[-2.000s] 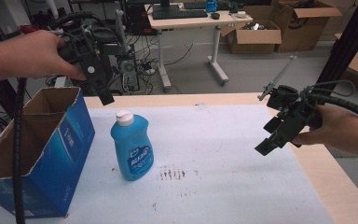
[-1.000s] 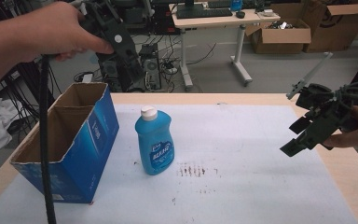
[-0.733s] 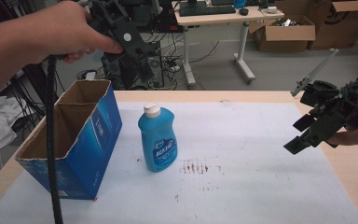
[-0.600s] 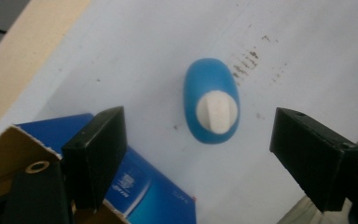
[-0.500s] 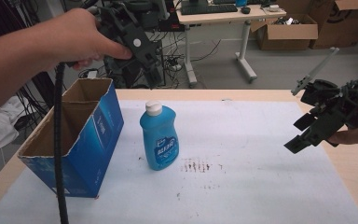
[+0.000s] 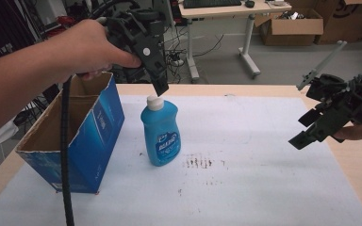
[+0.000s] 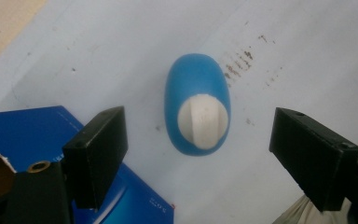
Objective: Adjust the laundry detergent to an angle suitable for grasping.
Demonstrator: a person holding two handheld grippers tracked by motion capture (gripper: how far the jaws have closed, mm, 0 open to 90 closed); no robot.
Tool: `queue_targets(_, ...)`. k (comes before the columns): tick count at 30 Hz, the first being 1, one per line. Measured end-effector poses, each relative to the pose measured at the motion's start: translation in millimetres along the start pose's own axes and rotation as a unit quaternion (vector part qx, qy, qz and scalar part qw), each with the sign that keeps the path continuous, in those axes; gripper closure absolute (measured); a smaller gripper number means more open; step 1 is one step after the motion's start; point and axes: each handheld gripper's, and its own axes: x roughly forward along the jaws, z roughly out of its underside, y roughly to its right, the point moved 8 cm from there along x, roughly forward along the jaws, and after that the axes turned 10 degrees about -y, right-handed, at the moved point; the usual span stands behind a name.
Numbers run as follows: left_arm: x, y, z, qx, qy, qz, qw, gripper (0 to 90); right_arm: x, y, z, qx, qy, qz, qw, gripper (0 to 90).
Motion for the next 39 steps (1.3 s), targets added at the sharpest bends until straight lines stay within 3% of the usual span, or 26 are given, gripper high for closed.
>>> queue_targets(27,40.4,5.3,-6.9,-0.004,-0.003,0.014,0.9999,19.4,2.5,0.2,-1.5,-0.005,0.000,-0.001,1.0000,16.2)
queue_targets(39,67.3,4.5,-5.9,0.008,-0.017,0.016,0.9997,19.4,3.6,-0.1,-1.1,-0.004,-0.002,-0.004,1.0000,16.3)
